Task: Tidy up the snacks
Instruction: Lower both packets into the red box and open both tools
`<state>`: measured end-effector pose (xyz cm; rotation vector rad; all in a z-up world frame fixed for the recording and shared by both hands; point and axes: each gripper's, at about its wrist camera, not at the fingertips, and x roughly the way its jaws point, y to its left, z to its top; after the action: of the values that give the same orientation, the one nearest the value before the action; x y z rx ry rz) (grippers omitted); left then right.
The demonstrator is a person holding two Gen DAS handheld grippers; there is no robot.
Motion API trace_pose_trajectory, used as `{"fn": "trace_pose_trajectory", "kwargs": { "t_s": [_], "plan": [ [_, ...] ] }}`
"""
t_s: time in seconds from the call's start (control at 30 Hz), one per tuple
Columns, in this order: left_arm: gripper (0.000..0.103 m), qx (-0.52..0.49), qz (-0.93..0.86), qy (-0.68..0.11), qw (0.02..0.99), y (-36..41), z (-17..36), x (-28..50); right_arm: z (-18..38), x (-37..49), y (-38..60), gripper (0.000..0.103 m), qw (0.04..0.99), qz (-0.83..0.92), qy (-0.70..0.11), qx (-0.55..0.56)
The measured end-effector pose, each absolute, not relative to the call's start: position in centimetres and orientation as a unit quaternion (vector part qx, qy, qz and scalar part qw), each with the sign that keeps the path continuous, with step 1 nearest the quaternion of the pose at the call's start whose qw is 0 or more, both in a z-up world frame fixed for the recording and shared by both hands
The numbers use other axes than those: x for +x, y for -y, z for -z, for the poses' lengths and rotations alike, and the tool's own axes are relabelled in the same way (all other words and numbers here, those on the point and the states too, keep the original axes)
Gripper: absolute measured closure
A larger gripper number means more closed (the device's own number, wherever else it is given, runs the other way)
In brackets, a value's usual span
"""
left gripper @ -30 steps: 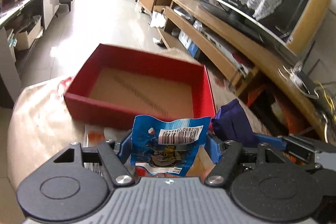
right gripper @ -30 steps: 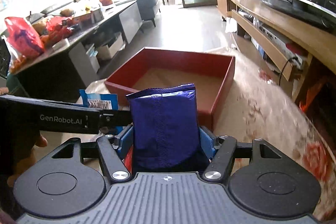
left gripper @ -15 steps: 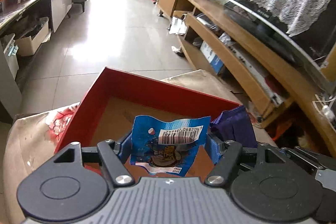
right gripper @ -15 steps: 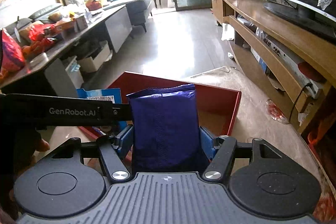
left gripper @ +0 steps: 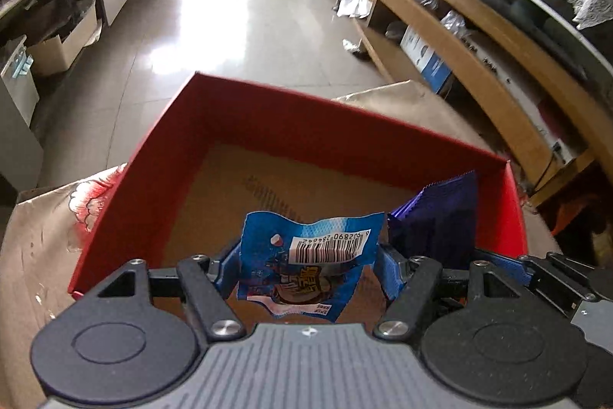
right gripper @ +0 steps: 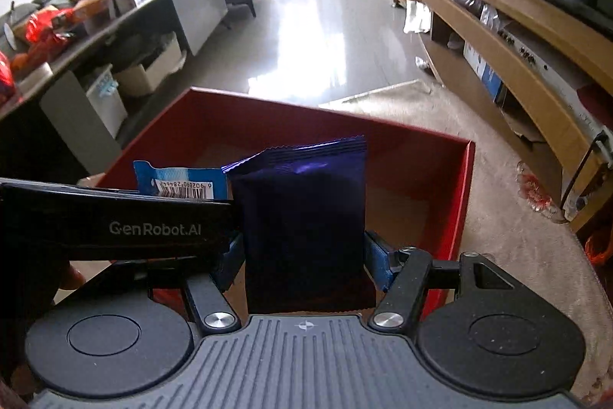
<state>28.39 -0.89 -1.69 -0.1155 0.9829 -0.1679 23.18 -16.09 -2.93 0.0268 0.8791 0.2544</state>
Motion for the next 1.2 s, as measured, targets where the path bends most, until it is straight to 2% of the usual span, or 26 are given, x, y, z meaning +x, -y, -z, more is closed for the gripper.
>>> {"fn": "trace_pose_trajectory", "kwargs": {
  "t_s": [0.43, 0.57, 0.63, 1.2],
  "plan": [
    [0.031, -0.065, 0.062, -0.493, 0.865, 0.7, 3.2, 29.9, 4.0, 24.7, 15.2, 0.028, 0.893, -0.107, -0.437, -0.012],
    [0.027, -0.069, 0.053, -0.485, 0.87, 0.2, 2.7, 29.8, 3.7, 24.7, 15.4, 0.027, 0.896, -0.105, -0.432, -0.01],
    [0.027, -0.07, 0.051, -0.481, 0.873, 0.1, 2.4, 29.7, 3.6, 24.6, 15.4, 0.024, 0.897, -0.105, -0.43, -0.01],
    [0.027, -0.095, 0.048, -0.47, 0.876, -2.4, -0.3, 25.8, 1.6, 22.2, 15.7, 0.023, 0.908, -0.106, -0.404, -0.022]
  ]
}}
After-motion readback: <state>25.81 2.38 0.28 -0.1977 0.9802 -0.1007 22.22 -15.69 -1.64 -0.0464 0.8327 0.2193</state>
